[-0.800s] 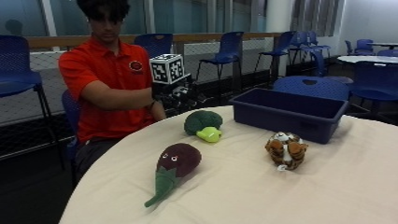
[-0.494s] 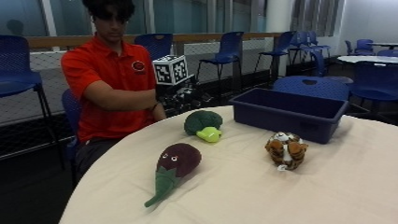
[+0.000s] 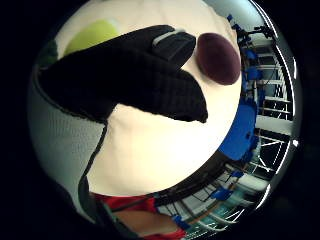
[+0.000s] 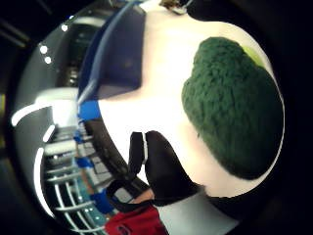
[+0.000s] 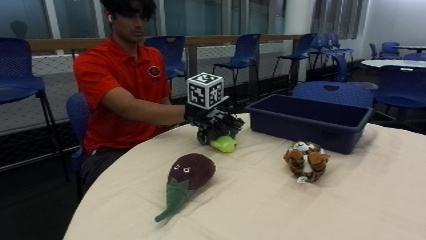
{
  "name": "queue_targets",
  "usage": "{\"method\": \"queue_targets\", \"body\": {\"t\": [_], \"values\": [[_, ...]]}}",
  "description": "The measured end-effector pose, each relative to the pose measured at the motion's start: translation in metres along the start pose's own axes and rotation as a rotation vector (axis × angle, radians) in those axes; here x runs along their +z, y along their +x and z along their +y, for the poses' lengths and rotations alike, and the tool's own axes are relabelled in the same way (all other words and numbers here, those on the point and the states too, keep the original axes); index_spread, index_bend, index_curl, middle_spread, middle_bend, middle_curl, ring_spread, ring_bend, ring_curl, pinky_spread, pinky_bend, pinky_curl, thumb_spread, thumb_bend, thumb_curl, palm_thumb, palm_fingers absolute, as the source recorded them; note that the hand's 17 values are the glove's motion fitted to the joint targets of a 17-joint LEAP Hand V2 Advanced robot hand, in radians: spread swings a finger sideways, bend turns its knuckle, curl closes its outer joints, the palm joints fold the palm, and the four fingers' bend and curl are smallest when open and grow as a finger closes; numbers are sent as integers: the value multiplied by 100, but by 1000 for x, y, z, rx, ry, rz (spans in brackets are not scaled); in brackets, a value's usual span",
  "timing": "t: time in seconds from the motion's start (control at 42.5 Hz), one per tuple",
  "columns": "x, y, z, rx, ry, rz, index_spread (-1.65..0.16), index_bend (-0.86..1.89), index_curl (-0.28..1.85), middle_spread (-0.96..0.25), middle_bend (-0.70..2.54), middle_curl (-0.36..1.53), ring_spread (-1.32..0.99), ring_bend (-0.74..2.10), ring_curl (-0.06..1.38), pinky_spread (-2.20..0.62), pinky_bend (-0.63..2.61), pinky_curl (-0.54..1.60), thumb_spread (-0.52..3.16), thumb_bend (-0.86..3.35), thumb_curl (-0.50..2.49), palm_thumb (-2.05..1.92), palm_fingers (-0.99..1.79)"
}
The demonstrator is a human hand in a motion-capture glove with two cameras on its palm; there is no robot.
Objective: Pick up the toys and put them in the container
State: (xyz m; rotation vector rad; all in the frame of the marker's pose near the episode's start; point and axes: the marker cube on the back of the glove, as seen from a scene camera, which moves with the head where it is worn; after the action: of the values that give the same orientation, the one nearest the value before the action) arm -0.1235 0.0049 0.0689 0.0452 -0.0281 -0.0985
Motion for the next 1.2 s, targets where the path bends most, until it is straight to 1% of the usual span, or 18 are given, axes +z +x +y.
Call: {"method": "queue_targets", "body": {"t": [0.141, 0.259, 0.329, 0.353, 0.376, 0.494, 0.541, 0.588, 0.635, 0.659, 0.706, 0.753, 0.847, 0.964, 1.082, 1.2], "values": [[20, 6, -15, 46, -69, -28, -36, 20, 27, -8, 12, 17, -1, 17, 8, 13, 108, 39, 113, -5, 19, -6, -5], [34, 4, -20, 65, -125, 45, -37, 18, 28, -7, 12, 17, 1, 18, 9, 11, 118, 41, 113, -3, 21, -2, -6], [37, 2, -22, 73, -132, 93, -37, 18, 29, -7, 13, 17, 1, 18, 9, 9, 121, 42, 114, -2, 23, 0, -6], [38, 2, -22, 77, -131, 102, -37, 15, 28, -7, 16, 18, 1, 21, 10, 7, 122, 42, 116, 0, 24, 3, -2], [38, 1, -22, 80, -129, 107, -38, 18, 29, -8, 20, 19, 1, 26, 12, 3, 118, 41, 119, 3, 25, 9, 9], [38, 0, -23, 84, -109, 111, -40, 21, 30, -13, 26, 22, 0, 32, 12, -6, 109, 37, 124, 5, 28, 14, 25], [37, -1, -23, 84, -96, 116, -40, 25, 31, -16, 31, 24, -3, 37, 13, -11, 103, 35, 128, 8, 30, 21, 39], [36, -3, -23, 75, -82, 133, -40, 20, 30, -20, 35, 25, -9, 46, 15, -17, 104, 34, 131, 12, 32, 27, 57], [33, -5, -24, 56, -73, 161, -40, 16, 29, -23, 36, 26, -13, 50, 17, -23, 105, 34, 133, 15, 34, 32, 64], [31, -6, -24, 43, -72, 177, -39, 13, 29, -26, 37, 27, -18, 58, 20, -27, 108, 35, 133, 18, 36, 39, 75], [24, -6, -25, 17, -73, 194, -39, 11, 27, -29, 38, 28, -24, 67, 23, -32, 108, 34, 130, 21, 40, 47, 85], [12, -6, -26, -3, -65, 175, -40, 13, 28, -32, 41, 30, -29, 71, 25, -35, 106, 34, 124, 23, 44, 54, 88], [-22, -7, -28, -19, -6, 102, -40, 14, 29, -37, 44, 32, -37, 76, 29, -40, 105, 36, 115, 24, 49, 62, 90], [-71, -20, -38, -38, 71, 83, -41, 16, 30, -42, 48, 36, -43, 78, 32, -43, 103, 37, 103, 24, 55, 67, 94], [-111, -47, -62, -73, 108, 76, -42, 17, 31, -46, 49, 38, -47, 77, 33, -45, 102, 37, 96, 22, 60, 68, 93], [-131, -88, -103, -121, 104, 78, -43, 17, 32, -48, 49, 40, -49, 76, 34, -46, 100, 37, 89, 20, 64, 69, 93]]}}
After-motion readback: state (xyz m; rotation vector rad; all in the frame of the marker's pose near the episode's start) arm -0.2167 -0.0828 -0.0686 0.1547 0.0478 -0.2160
